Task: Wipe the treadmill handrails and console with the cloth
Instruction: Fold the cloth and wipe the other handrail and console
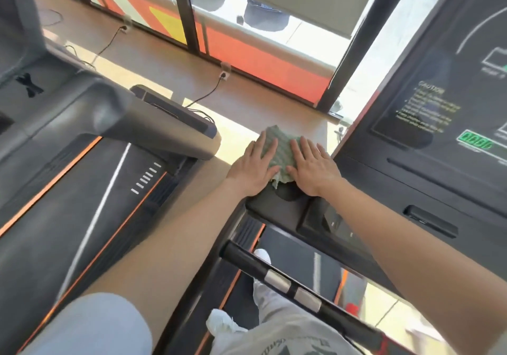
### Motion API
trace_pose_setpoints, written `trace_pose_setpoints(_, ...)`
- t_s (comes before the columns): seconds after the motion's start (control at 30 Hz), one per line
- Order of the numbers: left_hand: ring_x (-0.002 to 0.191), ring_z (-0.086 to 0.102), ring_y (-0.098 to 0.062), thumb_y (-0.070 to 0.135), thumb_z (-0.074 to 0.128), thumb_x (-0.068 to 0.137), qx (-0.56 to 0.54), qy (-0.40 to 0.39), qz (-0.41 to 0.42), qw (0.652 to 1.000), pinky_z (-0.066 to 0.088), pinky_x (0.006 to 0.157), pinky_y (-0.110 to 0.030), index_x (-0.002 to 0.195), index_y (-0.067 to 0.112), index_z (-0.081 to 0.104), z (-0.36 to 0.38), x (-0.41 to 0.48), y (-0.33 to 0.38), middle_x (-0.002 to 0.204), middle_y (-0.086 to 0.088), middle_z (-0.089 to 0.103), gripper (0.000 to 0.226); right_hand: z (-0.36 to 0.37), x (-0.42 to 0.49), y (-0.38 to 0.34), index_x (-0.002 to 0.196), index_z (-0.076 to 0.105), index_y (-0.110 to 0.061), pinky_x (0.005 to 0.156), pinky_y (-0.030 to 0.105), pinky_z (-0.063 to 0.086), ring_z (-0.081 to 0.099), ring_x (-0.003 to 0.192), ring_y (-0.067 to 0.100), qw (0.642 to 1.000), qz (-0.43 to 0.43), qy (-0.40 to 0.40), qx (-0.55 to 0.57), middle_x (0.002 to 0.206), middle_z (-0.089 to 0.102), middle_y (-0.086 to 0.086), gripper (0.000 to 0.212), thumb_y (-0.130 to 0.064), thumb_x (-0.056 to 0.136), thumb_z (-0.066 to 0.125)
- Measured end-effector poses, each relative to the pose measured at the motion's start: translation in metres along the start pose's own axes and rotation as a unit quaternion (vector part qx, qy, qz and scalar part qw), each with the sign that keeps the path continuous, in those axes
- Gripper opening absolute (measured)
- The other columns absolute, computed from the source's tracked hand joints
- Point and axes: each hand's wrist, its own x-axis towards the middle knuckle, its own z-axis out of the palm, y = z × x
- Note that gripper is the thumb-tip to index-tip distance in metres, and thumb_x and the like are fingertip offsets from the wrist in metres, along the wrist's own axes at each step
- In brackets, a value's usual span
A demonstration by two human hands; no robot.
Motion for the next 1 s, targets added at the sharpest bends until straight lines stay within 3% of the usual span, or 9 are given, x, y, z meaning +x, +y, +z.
trace_pose_setpoints(0.17, 0.154, -0.017, -0.037, 0.061, 0.020, 0.104, 0.075, 0.009, 0.052, 0.996, 0.008, 0.126, -0.055, 0.162, 0.033, -0.003, -0.006, 0.016, 0.005, 0.169, -0.006, -0.019, 0.069, 0.002, -0.023, 0.002, 0.158, -0.002, -0.001, 0.125, 0.047, -0.004, 0.003, 0.155, 0.033, 0.995, 0.004, 0.013, -0.098, 0.167, 0.001, 0.021, 0.070, -0.045, 0.106, 0.014)
trace_pose_setpoints(0.37, 0.156, -0.015, -0.032, 0.061, 0.013, 0.102, 0.135, 0.014, 0.124, 0.983, -0.009, 0.125, -0.053, 0.160, 0.039, -0.005, 0.001, -0.023, 0.009, 0.169, 0.002, -0.015, 0.065, 0.004, -0.065, 0.000, 0.159, 0.001, -0.002, 0.124, 0.052, -0.004, 0.002, 0.156, 0.029, 0.993, -0.019, -0.021, -0.112, 0.168, 0.002, 0.017, 0.066, -0.036, 0.105, 0.019)
trace_pose_setpoints(0.53, 0.158, -0.003, -0.022, 0.054, 0.025, 0.106, 0.115, 0.006, 0.133, 0.984, -0.004, 0.127, -0.049, 0.160, 0.033, 0.021, -0.002, -0.065, 0.015, 0.170, 0.004, 0.005, 0.058, 0.004, -0.088, -0.017, 0.156, 0.026, -0.005, 0.125, 0.050, 0.001, 0.020, 0.153, 0.029, 0.997, -0.039, -0.001, -0.062, 0.164, 0.022, 0.017, 0.068, -0.044, 0.102, 0.035)
trace_pose_setpoints(0.63, 0.154, 0.024, -0.019, 0.043, 0.051, 0.100, -0.010, 0.045, 0.143, 0.989, 0.018, 0.126, -0.046, 0.148, 0.029, 0.051, -0.001, -0.084, 0.017, 0.160, 0.006, 0.041, 0.050, 0.014, -0.096, -0.033, 0.144, 0.045, -0.003, 0.123, 0.048, 0.016, 0.039, 0.141, 0.035, 0.998, -0.035, 0.047, 0.000, 0.151, 0.044, 0.021, 0.063, -0.041, 0.094, 0.040)
trace_pose_setpoints(0.73, 0.141, 0.045, -0.016, 0.030, 0.064, 0.092, -0.105, 0.137, 0.108, 0.979, 0.040, 0.114, -0.044, 0.135, 0.025, 0.064, 0.002, -0.103, 0.014, 0.144, 0.005, 0.059, 0.044, 0.024, -0.096, -0.050, 0.153, 0.034, -0.007, 0.125, 0.048, 0.016, 0.028, 0.149, 0.036, 0.987, -0.062, 0.082, 0.120, 0.160, 0.032, 0.018, 0.062, -0.036, 0.099, 0.042)
trace_pose_setpoints(0.83, 0.135, 0.047, -0.021, 0.024, 0.064, 0.092, -0.098, 0.199, -0.016, 0.975, 0.045, 0.106, -0.040, 0.142, 0.021, 0.056, 0.009, -0.126, 0.010, 0.148, 0.000, 0.054, 0.051, 0.028, -0.091, -0.069, 0.161, 0.008, -0.018, 0.125, 0.044, 0.000, 0.005, 0.155, 0.033, 0.983, -0.082, 0.025, 0.161, 0.169, 0.004, 0.008, 0.066, -0.049, 0.105, 0.024)
trace_pose_setpoints(0.9, 0.134, 0.047, -0.023, 0.028, 0.064, 0.093, -0.102, 0.177, -0.093, 0.975, 0.048, 0.104, -0.040, 0.152, 0.017, 0.043, 0.017, -0.137, 0.006, 0.153, -0.004, 0.047, 0.063, 0.029, -0.082, -0.078, 0.161, 0.000, -0.017, 0.125, 0.046, 0.001, 0.003, 0.155, 0.034, 0.988, -0.070, 0.017, 0.135, 0.168, 0.002, 0.012, 0.073, -0.056, 0.101, 0.012)
trace_pose_setpoints(1.0, 0.137, 0.046, -0.023, 0.034, 0.065, 0.095, -0.096, 0.137, -0.118, 0.979, 0.048, 0.103, -0.038, 0.158, 0.019, 0.032, 0.026, -0.141, 0.003, 0.163, 0.000, 0.036, 0.073, 0.029, -0.067, -0.078, 0.160, -0.003, -0.011, 0.125, 0.045, 0.009, 0.012, 0.154, 0.032, 0.991, -0.046, 0.031, 0.121, 0.166, 0.014, 0.018, 0.076, -0.056, 0.102, 0.016)
